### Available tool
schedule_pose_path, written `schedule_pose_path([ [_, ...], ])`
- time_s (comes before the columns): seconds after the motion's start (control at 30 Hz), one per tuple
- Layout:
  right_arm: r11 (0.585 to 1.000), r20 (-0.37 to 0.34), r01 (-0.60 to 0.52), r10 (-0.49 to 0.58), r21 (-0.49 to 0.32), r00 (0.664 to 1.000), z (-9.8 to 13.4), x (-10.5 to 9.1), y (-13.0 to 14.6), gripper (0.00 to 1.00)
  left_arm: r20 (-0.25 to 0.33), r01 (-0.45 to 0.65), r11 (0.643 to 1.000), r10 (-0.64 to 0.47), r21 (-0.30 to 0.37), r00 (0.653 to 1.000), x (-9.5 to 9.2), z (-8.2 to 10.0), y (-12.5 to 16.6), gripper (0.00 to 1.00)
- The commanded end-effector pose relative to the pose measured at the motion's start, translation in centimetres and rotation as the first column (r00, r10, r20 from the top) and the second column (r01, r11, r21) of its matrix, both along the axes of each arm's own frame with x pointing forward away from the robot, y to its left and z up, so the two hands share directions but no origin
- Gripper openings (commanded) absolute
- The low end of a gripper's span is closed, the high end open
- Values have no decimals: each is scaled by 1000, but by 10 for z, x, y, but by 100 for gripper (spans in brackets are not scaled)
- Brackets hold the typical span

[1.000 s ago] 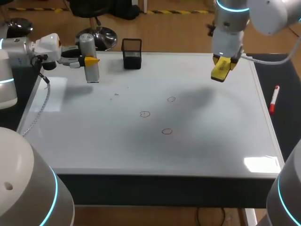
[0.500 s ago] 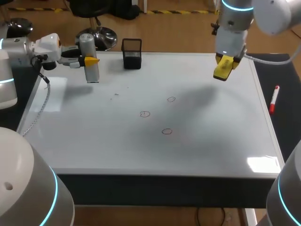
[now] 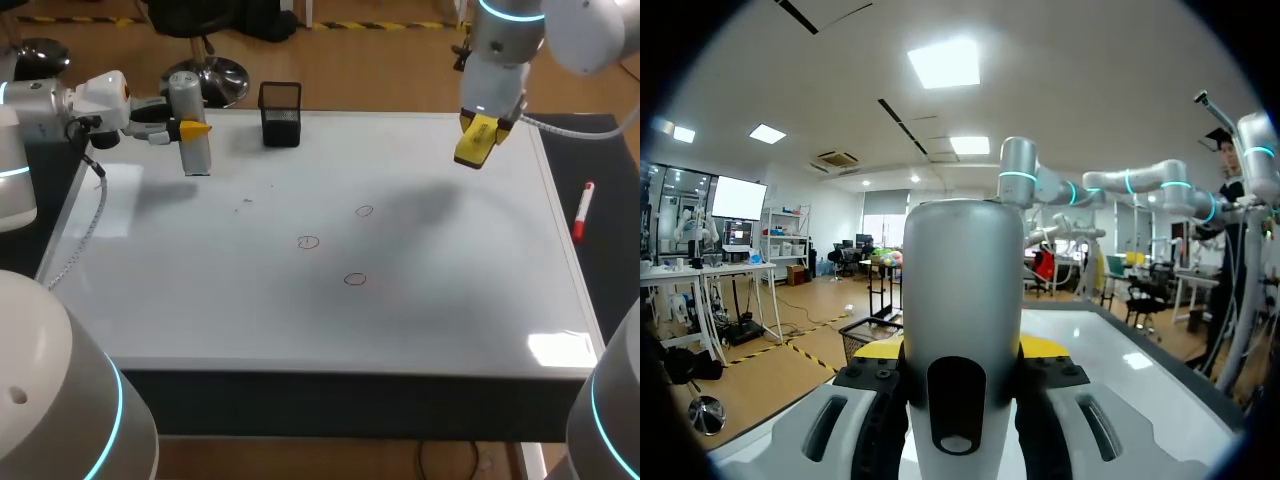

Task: Pick up the inspection probe, press it on each red-marked spot on the whiteboard one by one, put down the probe, pick up the eraser, and wipe off all the red marks.

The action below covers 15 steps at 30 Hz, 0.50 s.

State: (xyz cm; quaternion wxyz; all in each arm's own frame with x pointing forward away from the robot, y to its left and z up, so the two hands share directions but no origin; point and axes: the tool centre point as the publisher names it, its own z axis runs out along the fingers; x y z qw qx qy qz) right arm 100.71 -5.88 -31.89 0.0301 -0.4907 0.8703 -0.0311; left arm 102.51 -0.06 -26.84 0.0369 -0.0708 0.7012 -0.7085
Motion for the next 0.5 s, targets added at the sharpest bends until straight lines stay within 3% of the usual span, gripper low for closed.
schedule_pose_path([
  [0.03,1000,2,-2,2,-2,1000,1,-1,-1,0,1,0,1000,0,0,1000,0,1,0,0],
  [0.4,1000,2,-2,2,-2,1000,1,-1,-1,0,1,0,1000,0,0,1000,0,1,0,0],
  [0.5,1000,2,-2,2,-2,1000,1,-1,-1,0,7,25,1000,-25,-9,1000,-7,0,-12,0],
])
